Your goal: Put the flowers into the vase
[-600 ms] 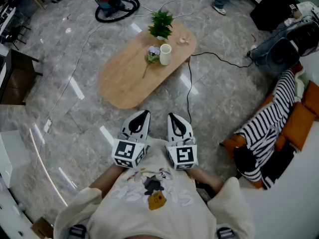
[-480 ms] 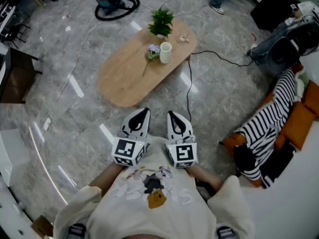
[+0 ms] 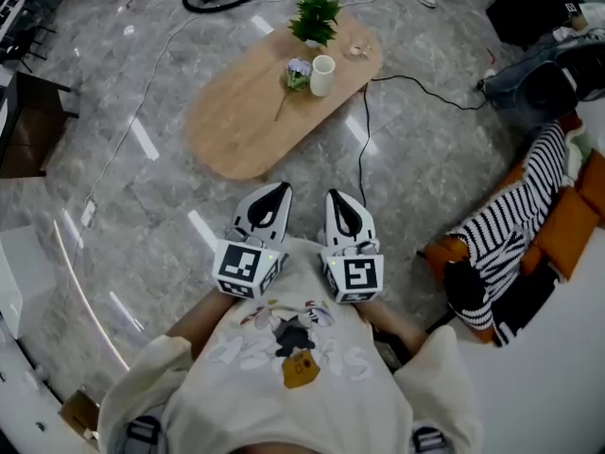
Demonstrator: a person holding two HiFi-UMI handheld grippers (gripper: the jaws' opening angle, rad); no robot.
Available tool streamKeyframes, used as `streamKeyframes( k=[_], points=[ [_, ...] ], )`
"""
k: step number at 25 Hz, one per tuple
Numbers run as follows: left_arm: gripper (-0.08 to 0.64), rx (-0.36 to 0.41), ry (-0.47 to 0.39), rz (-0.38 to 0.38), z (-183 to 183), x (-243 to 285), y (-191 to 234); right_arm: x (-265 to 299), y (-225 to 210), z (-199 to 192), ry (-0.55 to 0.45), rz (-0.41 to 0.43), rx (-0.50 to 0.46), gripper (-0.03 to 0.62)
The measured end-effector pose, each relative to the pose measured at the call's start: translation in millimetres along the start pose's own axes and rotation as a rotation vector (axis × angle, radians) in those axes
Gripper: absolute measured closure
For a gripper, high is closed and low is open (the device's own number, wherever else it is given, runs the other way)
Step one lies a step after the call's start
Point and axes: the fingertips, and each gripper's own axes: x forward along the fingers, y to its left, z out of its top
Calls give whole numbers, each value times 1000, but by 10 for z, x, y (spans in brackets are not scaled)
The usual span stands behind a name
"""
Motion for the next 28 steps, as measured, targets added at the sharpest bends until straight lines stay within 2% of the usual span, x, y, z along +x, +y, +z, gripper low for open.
streamKeyframes(
  k=[9,14,19,24,28],
  points=[
    [548,3,-32,3,29,-216,325,98,362,-10,-6,-31,7,588],
    [548,7,-32,-10,-41,-492,644,229,774,-21,-22,-44,42,588],
    [548,-17,-24,-36,-131,-708,936,354,1174,-44,-41,-54,-2,588],
    [548,-28,-12,-50,-199,-713,1047,374,1205,-24,-39,-76,-22,588],
    [548,-40,-2,-48,-159,-514,1109,561,1097,16,-31,-68,-15,588]
  ],
)
